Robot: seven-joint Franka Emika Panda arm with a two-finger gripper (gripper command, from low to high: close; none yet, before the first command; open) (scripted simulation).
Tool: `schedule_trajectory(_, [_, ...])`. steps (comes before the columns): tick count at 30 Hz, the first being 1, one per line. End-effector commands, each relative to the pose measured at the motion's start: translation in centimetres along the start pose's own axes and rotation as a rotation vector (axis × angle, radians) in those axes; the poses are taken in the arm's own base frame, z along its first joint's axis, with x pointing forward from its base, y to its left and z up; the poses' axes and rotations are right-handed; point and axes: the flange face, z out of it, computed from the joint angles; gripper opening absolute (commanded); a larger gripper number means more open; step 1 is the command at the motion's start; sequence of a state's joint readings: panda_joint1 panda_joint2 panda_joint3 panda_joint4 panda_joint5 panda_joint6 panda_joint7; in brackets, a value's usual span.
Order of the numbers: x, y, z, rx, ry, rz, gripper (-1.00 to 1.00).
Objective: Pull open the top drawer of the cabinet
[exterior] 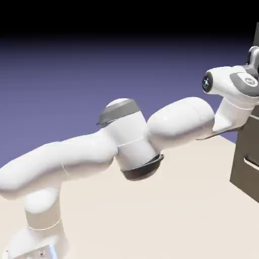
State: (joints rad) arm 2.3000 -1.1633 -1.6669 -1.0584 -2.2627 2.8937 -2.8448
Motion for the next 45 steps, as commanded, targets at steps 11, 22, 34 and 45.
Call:
schedule_trajectory(11, [0.1, 0.2, -2.3, -0.001, 0.002, -0.001, -1.0])
schedule_trajectory(22, [0.1, 0.2, -9.5, -0.001, 0.002, -0.001, -1.0])
schedule_trajectory(34, [0.1, 0.2, -20.7, -0.001, 0.002, -0.001, -1.0])
schedule_trajectory(45, [0.1, 0.1, -31.1, -0.001, 0.001, 0.0, 1.0])
